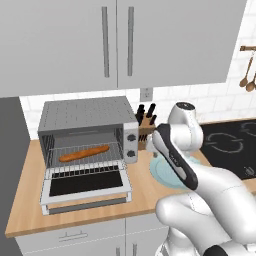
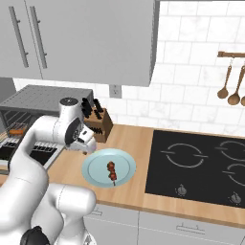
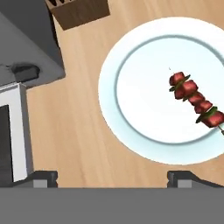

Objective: Pick up the kebab skewer and baguette bread, and place them inside the toaster oven. Close the toaster oven door and start by setting the timer.

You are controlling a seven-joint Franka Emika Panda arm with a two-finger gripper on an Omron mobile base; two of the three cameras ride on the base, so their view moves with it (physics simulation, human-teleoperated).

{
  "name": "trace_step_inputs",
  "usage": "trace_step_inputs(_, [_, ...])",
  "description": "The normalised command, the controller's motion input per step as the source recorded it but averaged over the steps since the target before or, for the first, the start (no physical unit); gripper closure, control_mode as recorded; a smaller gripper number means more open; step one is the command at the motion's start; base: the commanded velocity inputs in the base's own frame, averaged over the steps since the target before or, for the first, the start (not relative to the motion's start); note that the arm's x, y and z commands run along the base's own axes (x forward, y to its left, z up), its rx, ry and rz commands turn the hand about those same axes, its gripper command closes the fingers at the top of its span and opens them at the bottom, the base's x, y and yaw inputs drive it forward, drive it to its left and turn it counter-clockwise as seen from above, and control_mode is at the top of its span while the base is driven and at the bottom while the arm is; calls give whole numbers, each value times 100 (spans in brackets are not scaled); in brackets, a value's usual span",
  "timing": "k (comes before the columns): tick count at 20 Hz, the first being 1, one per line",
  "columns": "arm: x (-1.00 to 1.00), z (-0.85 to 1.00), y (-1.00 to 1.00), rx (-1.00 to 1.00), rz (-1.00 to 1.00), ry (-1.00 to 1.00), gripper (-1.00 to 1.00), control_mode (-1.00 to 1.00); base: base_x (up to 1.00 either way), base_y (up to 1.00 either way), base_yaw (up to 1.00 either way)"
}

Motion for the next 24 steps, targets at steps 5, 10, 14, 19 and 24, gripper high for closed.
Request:
trace_step_inputs(5, [0,-27,-86,-10,33,2,-100,-100,0,0,0])
trace_step_inputs(10, [0,-34,-37,-2,23,0,-100,-100,0,0,0])
trace_step_inputs(14, [1,-34,-28,0,20,0,-100,-100,0,0,0])
trace_step_inputs(19, [19,-31,-20,0,14,0,-100,-100,0,0,0])
trace_step_inputs(24, [29,-25,-3,0,7,0,-100,-100,0,0,0])
